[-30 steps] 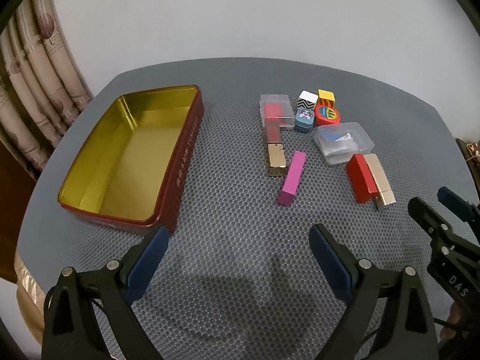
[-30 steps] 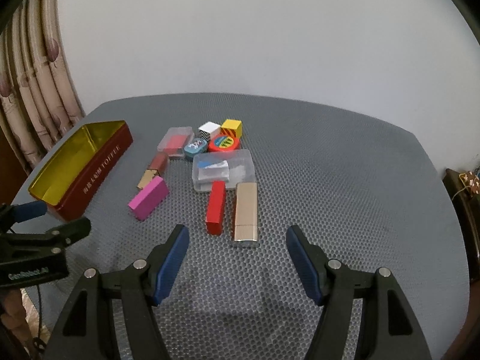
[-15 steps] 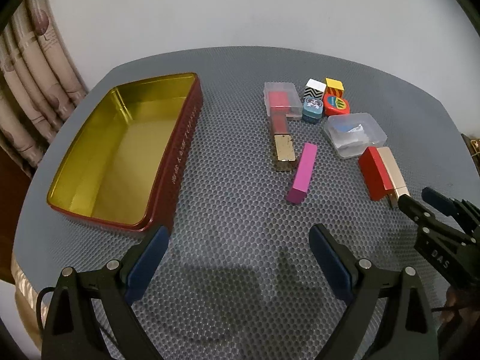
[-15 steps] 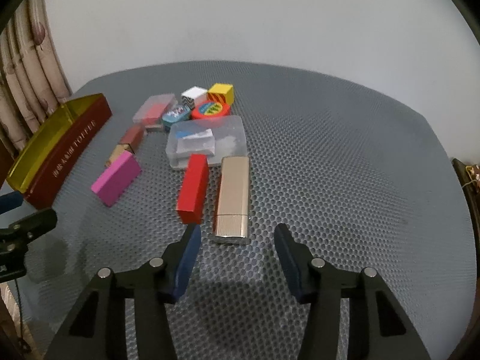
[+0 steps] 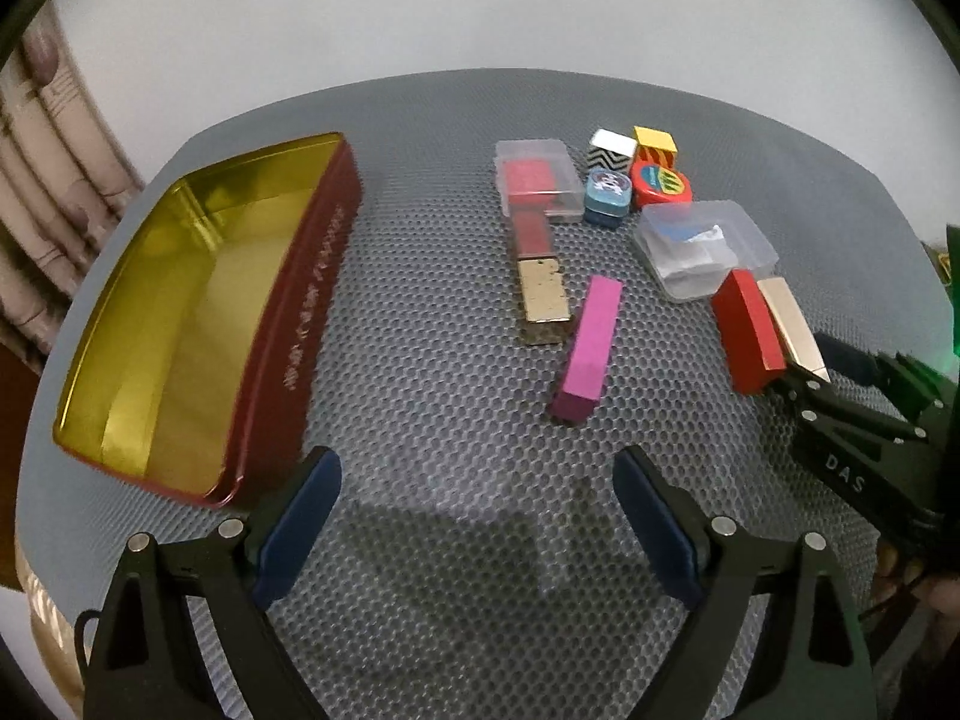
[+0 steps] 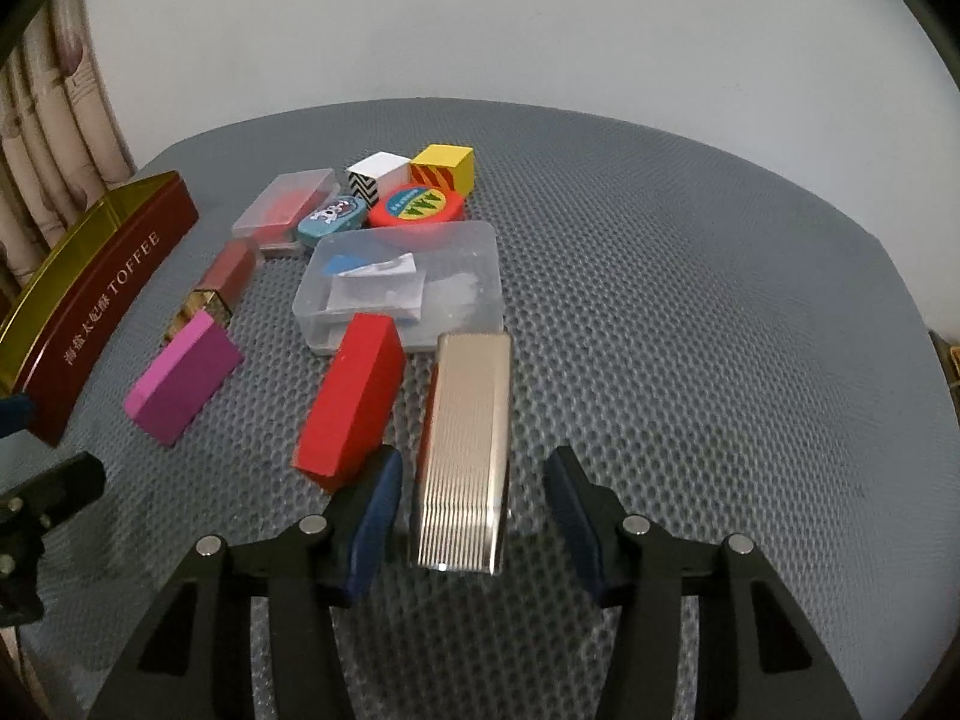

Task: Organize rigid objects
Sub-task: 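Grasp the ribbed gold case with right gripper while left gripper grasps the pink block, then carry the pink block with left gripper into the TOFFEE tin and release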

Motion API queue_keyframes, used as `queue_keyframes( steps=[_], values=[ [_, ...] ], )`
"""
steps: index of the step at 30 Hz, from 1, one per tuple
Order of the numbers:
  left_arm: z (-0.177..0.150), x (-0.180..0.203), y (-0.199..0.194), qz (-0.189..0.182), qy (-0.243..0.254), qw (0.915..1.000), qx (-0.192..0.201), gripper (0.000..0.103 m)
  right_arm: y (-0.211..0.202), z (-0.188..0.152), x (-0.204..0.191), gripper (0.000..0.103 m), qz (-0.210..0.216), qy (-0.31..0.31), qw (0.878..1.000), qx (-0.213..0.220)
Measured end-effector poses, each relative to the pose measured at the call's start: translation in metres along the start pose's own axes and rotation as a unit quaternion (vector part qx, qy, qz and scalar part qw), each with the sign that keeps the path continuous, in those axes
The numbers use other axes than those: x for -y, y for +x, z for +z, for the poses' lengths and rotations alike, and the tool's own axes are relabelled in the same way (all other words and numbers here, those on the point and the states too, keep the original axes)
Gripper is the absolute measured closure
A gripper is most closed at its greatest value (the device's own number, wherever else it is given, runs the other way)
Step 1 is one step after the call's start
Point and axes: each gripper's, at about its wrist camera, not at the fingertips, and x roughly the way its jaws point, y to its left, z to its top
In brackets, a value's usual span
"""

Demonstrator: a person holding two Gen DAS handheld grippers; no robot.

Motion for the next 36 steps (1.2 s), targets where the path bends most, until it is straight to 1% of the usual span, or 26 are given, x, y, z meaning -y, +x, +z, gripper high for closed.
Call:
queue_keyframes(
  steps=[1,3,5,6,8,10,13,17,19,21,22,23,25,27,28,30,32,36],
  values=[
    [0.001,0.002,0.002,-0.001,0.004,1.0,0.0,0.014,0.0,0.0,-0.001,0.061,0.001,-0.006,1.0,0.003],
    [0.004,0.005,0.006,-0.005,0.01,0.9999,-0.005,0.016,0.001,0.002,-0.004,0.072,0.003,-0.021,1.0,0.009],
    [0.007,0.008,0.012,-0.007,0.012,0.9999,-0.011,0.017,0.001,0.002,-0.002,0.073,0.007,-0.022,1.0,0.01],
    [0.008,0.009,0.014,-0.008,0.012,0.9998,-0.013,0.02,0.001,0.002,-0.001,0.073,0.01,-0.022,1.0,0.012],
    [0.011,0.011,0.019,-0.01,0.015,0.9996,-0.02,0.021,0.001,0.003,0.002,0.073,0.015,-0.025,0.999,0.013],
    [0.015,0.014,0.024,-0.017,0.016,0.9994,-0.027,0.024,0.002,0.004,0.007,0.073,0.006,-0.028,1.0,0.014],
    [0.018,0.02,0.029,-0.028,0.026,0.9987,-0.033,0.025,0.005,0.007,0.018,0.073,-0.013,-0.024,0.999,0.019],
    [0.023,0.026,0.034,-0.027,0.039,0.9983,-0.034,0.029,0.005,0.01,0.038,0.073,-0.033,-0.014,0.999,0.023],
    [0.027,0.028,0.037,-0.033,0.039,0.998,-0.038,0.035,0.006,0.01,0.045,0.073,-0.031,-0.007,0.999,0.026],
    [0.031,0.029,0.041,-0.038,0.036,0.9976,-0.046,0.049,0.007,0.01,0.047,0.073,-0.032,-0.003,0.999,0.031],
    [0.032,0.029,0.044,-0.039,0.034,0.9974,-0.051,0.052,0.007,0.01,0.047,0.073,-0.033,-0.004,0.999,0.035],
    [0.034,0.03,0.047,-0.044,0.032,0.9968,-0.059,0.058,0.007,0.01,0.046,0.073,-0.035,-0.005,0.999,0.038],
    [0.037,0.031,0.049,-0.048,0.029,0.9967,-0.059,0.062,0.007,0.009,0.045,0.073,-0.036,-0.004,0.998,0.043],
    [0.041,0.035,0.049,-0.055,0.038,0.9961,-0.057,0.076,0.007,0.01,0.046,0.073,-0.032,-0.001,0.999,0.044],
    [0.042,0.037,0.049,-0.056,0.041,0.9959,-0.057,0.078,0.007,0.01,0.047,0.073,-0.03,0.001,0.999,0.044],
    [0.045,0.04,0.05,-0.061,0.042,0.9956,-0.057,0.09,0.007,0.011,0.048,0.073,-0.027,0.004,0.999,0.044],
    [0.046,0.042,0.051,-0.069,0.041,0.9951,-0.058,0.091,0.007,0.01,0.049,0.073,-0.027,0.003,0.999,0.044],
    [0.046,0.044,0.05,-0.065,0.041,0.9955,-0.056,0.091,0.006,0.011,0.047,0.073,-0.028,0.003,0.999,0.044]
  ],
)
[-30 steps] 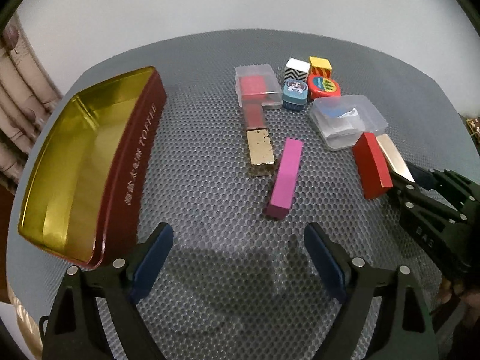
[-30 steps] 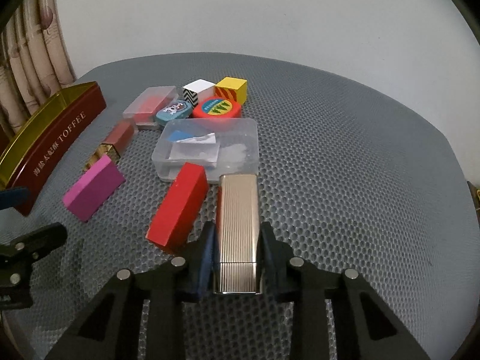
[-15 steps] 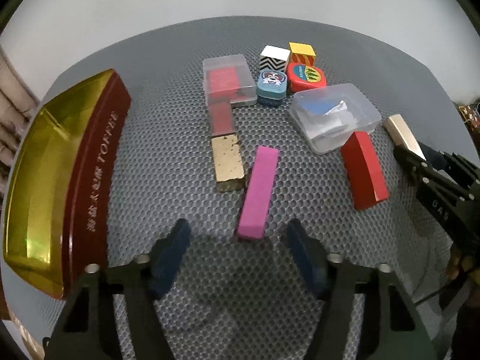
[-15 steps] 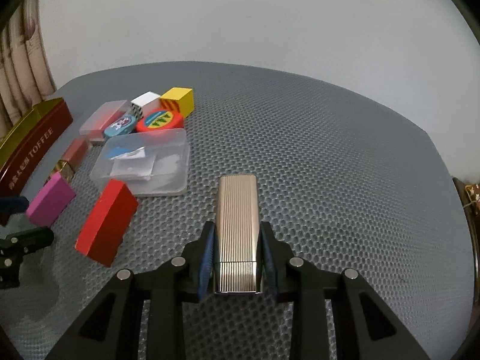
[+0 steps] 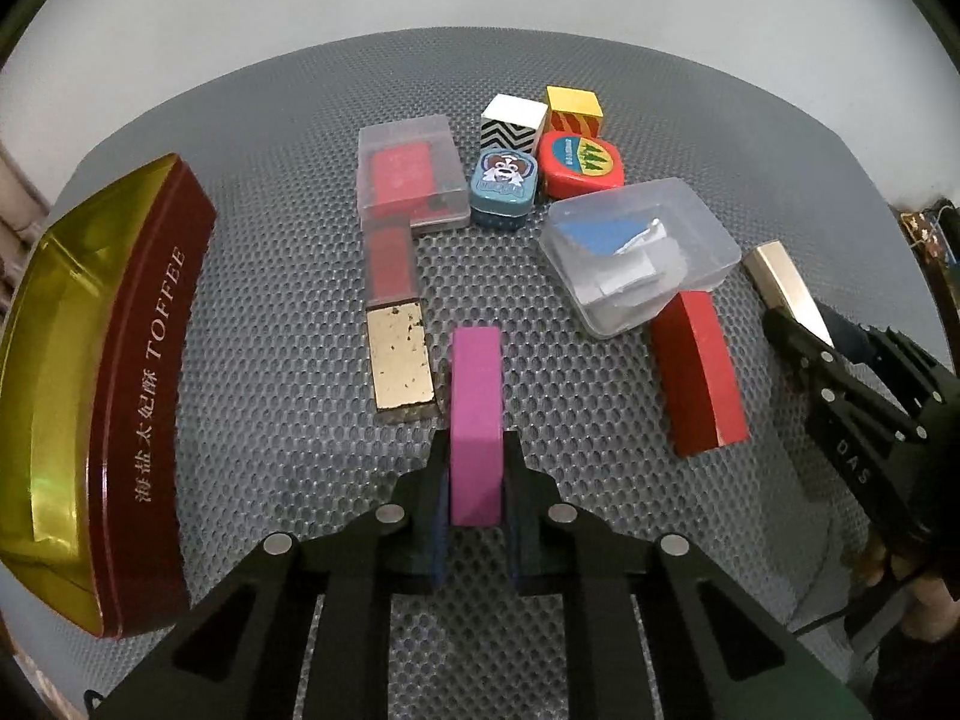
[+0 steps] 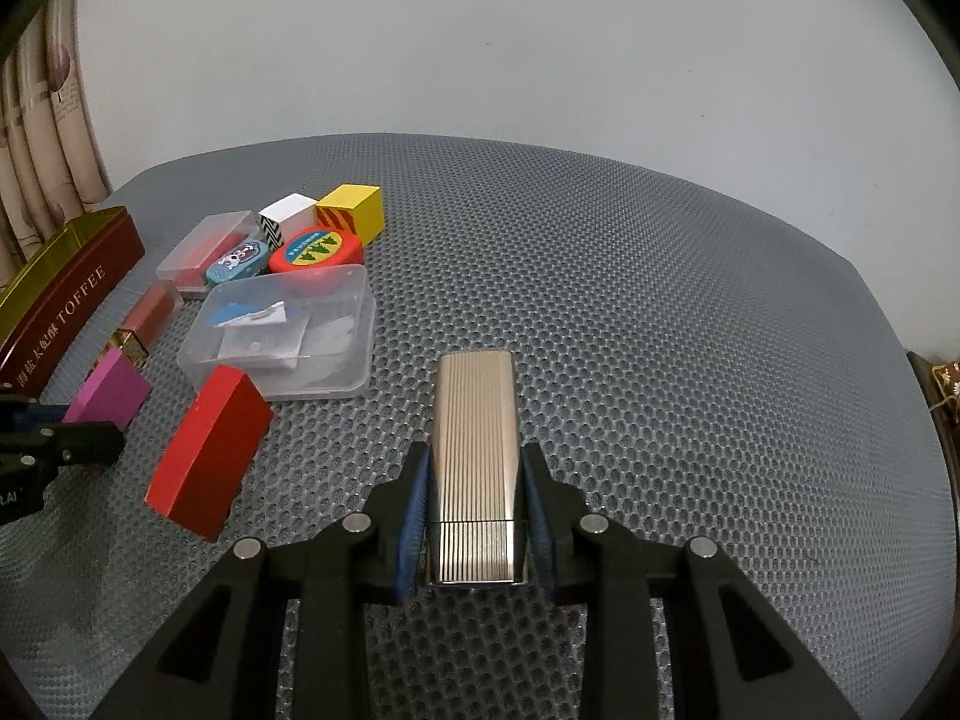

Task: Organize rigid objects
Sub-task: 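Carry the pink block with left gripper into the TOFFEE tin and release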

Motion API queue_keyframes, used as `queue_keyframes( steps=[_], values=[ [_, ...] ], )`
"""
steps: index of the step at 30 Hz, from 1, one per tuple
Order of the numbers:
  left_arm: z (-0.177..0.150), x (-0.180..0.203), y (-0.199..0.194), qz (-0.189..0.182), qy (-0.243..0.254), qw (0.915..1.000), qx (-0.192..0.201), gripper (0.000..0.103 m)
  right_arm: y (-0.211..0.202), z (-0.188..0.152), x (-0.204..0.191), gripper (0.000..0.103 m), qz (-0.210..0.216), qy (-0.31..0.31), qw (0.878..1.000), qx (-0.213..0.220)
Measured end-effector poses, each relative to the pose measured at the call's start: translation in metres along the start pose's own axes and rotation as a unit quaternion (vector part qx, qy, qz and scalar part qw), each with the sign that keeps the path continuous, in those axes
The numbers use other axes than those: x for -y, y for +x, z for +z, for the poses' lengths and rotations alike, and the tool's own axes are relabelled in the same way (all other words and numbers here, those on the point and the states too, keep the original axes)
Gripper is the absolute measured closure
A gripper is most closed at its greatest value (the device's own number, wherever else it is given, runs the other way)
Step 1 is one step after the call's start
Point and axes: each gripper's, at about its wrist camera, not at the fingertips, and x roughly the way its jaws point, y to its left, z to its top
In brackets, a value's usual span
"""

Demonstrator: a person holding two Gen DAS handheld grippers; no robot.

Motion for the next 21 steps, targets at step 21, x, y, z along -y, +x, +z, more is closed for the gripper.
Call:
queue_keyframes(
  steps=[21],
  values=[
    [0.008,-0.048,-0.075,0.037,-0.018,0.9975,0.058,0.091,0.0,-0.001,0.002,0.072,-0.006,-0.005,1.0,0.001]
  ],
)
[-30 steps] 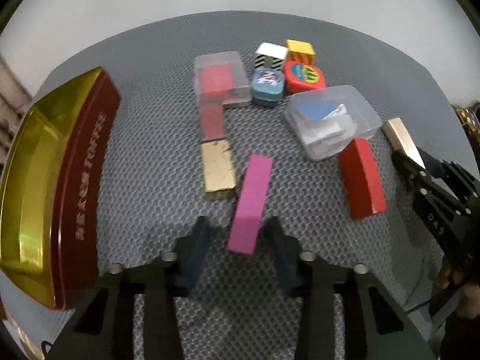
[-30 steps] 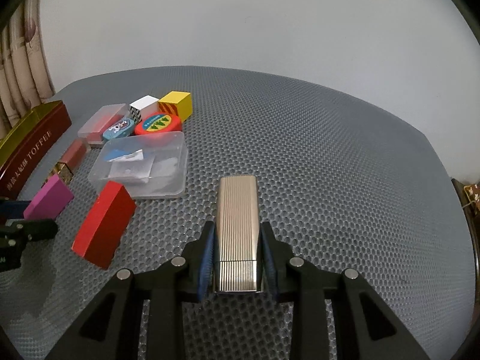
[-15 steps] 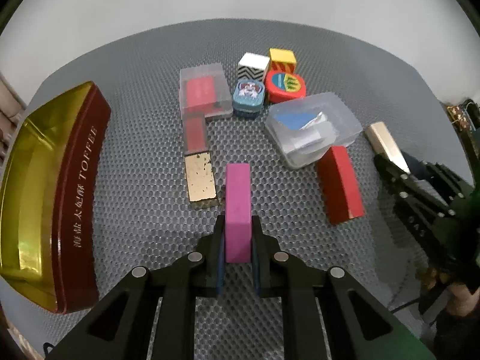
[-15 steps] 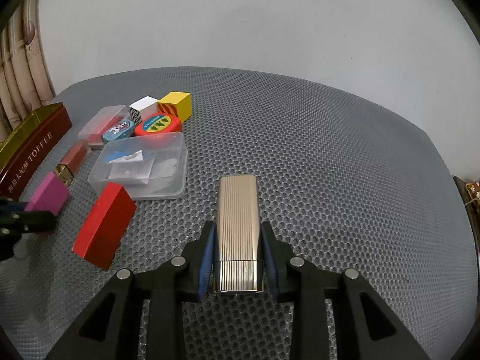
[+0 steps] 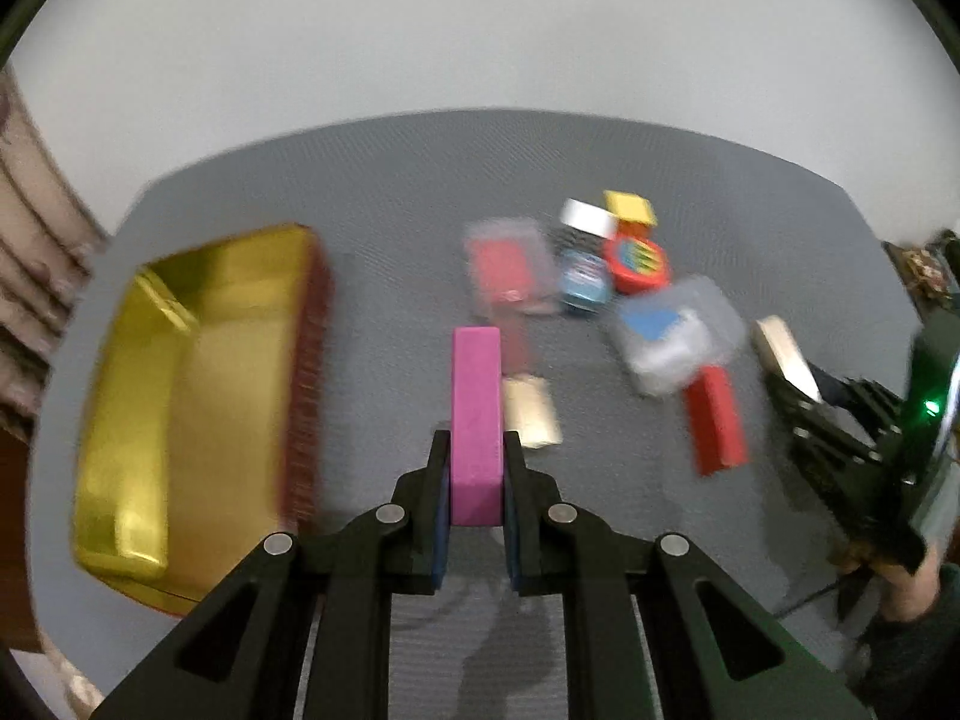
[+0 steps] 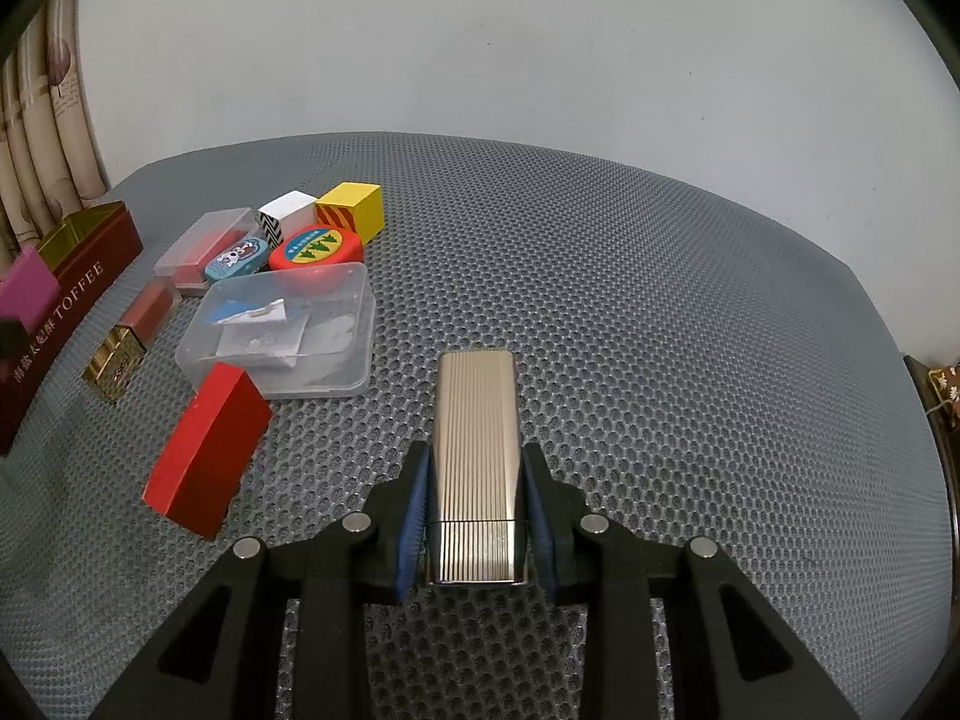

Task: Organize rigid objects
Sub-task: 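Carry the pink block with left gripper into the TOFFEE tin and release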

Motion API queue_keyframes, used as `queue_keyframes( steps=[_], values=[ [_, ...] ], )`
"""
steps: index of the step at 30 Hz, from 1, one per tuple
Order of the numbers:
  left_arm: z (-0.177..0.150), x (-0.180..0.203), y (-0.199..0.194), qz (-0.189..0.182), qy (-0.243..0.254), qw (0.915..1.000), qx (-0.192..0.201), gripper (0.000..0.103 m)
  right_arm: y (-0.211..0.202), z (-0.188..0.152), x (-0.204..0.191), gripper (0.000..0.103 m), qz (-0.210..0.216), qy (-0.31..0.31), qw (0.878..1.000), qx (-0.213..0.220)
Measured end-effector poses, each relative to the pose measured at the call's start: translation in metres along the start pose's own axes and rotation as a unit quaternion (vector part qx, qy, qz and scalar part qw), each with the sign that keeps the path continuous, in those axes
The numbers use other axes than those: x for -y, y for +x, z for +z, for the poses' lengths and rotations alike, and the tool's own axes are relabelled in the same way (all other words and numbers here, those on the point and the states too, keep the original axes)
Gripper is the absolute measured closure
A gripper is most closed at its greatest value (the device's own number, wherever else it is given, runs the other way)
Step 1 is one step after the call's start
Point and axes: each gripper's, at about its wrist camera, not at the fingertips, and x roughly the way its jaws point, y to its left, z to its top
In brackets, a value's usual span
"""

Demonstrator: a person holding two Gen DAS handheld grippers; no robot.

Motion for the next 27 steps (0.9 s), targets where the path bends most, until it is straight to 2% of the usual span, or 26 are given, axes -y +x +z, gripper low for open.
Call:
queue_keyframes(
  steps=[7,11,15,20,27],
  values=[
    [0.022,-0.074,0.007,0.058,-0.05,0.997,0.01,0.091,0.001,-0.001,-0.004,0.072,0.001,0.001,1.0,0.0],
    [0.019,-0.124,0.015,0.087,-0.085,0.9926,-0.01,0.091,0.005,-0.002,-0.006,0.072,0.002,0.001,1.0,0.0],
    [0.012,-0.16,0.032,0.093,-0.118,0.9879,-0.037,0.091,0.005,-0.002,-0.005,0.072,0.002,0.002,1.0,0.0],
    [0.001,-0.184,0.049,0.096,-0.136,0.984,-0.064,0.091,0.004,-0.003,-0.004,0.072,0.002,0.002,1.0,0.0],
    [-0.003,-0.189,0.058,0.102,-0.129,0.9835,-0.076,0.091,0.004,-0.003,-0.004,0.072,0.002,0.002,1.0,0.0]
  ],
)
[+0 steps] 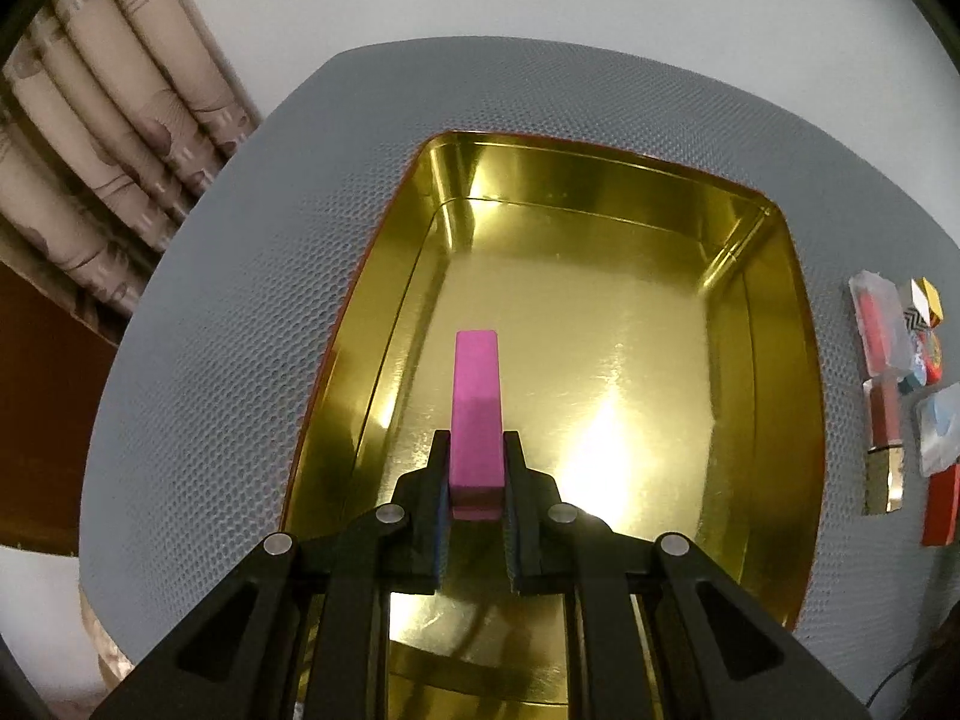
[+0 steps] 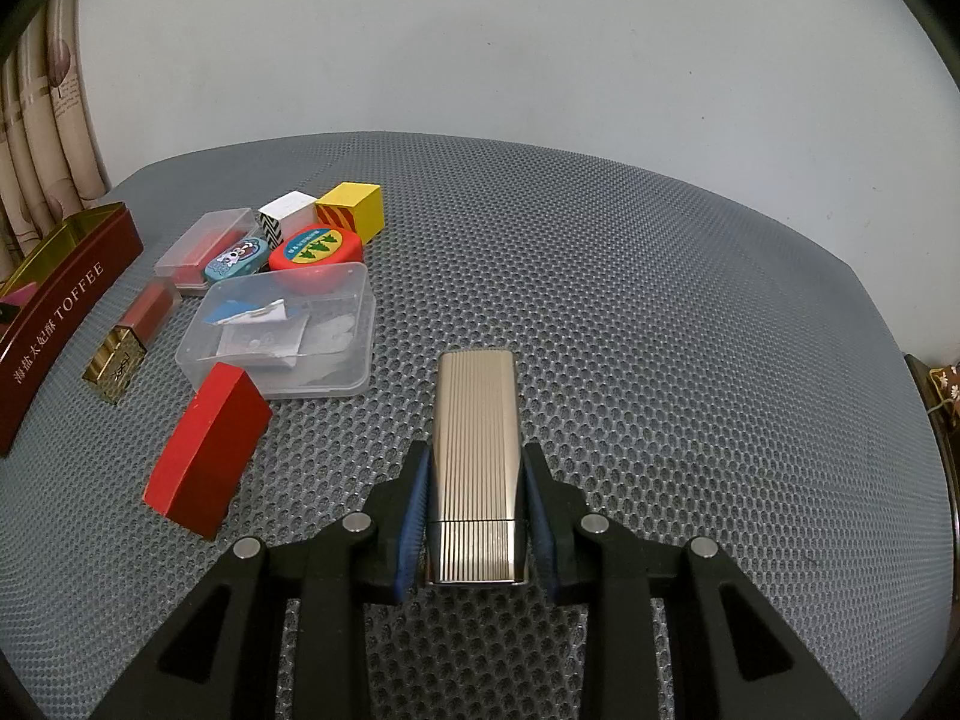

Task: Organize rigid objects
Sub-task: 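Carry the pink block with left gripper into the TOFFEE tin and release, then lift the open left gripper out of the tin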

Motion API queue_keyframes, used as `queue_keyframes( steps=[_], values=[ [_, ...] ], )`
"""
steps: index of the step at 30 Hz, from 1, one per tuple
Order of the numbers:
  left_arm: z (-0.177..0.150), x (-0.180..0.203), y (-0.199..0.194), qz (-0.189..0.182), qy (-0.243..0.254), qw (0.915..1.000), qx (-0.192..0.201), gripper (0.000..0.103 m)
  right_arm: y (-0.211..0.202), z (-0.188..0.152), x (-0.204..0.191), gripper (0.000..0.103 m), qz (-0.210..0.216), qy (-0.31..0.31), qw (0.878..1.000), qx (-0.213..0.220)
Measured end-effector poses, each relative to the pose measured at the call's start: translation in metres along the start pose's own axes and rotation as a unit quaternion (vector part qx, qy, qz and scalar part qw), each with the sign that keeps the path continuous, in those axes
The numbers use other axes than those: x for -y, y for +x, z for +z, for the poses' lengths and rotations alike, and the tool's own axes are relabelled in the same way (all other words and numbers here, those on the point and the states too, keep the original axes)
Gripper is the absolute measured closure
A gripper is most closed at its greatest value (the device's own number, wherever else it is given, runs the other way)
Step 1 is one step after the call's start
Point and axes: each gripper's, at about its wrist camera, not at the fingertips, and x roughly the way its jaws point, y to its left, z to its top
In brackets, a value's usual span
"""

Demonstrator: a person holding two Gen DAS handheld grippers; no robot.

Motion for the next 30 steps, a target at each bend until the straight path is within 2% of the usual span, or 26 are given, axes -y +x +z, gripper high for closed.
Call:
queue_keyframes(
  steps=[17,24,30],
  values=[
    [-0.001,-0.022,0.013,0.01,-0.023,0.9996,-0.013,0.089,0.0,0.0,0.0,0.072,0.0,0.0,1.0,0.0],
    [0.0,-0.024,0.004,0.011,-0.042,0.999,-0.012,0.08,0.0,0.0,0.0,0.072,0.0,0.0,1.0,0.0],
    [-0.007,-0.013,-0.033,0.033,-0.063,0.9965,0.044,0.065,0.0,-0.001,-0.001,0.072,-0.002,-0.002,1.0,0.001]
  ],
)
